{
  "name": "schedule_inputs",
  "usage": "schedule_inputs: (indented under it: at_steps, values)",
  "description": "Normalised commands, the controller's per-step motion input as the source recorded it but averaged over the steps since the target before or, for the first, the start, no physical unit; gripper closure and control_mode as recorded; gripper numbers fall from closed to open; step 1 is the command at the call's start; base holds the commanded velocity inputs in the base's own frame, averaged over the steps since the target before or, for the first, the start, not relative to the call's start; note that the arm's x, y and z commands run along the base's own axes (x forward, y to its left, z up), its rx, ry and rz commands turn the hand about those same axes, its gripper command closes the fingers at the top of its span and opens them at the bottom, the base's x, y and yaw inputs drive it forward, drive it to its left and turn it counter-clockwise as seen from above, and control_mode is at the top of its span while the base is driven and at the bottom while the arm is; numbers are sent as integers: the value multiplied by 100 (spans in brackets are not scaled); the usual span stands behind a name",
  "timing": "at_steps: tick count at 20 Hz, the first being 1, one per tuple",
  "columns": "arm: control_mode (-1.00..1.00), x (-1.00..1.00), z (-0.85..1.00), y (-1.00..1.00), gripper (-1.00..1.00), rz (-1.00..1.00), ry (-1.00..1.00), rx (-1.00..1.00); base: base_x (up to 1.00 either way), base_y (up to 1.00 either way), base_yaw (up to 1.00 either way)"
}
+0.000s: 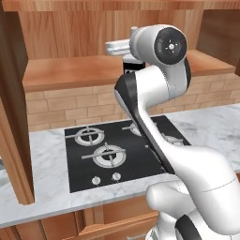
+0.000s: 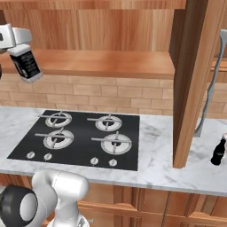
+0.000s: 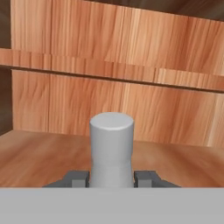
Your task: Sort all alcoholic drinks to one cabinet, and non-alcoholic drinks to the other.
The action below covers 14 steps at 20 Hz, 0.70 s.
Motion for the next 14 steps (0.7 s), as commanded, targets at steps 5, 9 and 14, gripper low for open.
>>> schedule_inputs:
  at_steps: [5,9,14]
  values:
    - [-100,24,8,0,100,0,0,0,0,0,0]
    - [-100,28,5,0,100,0,0,0,0,0,0]
    - [-100,27,2,0,100,0,0,0,0,0,0]
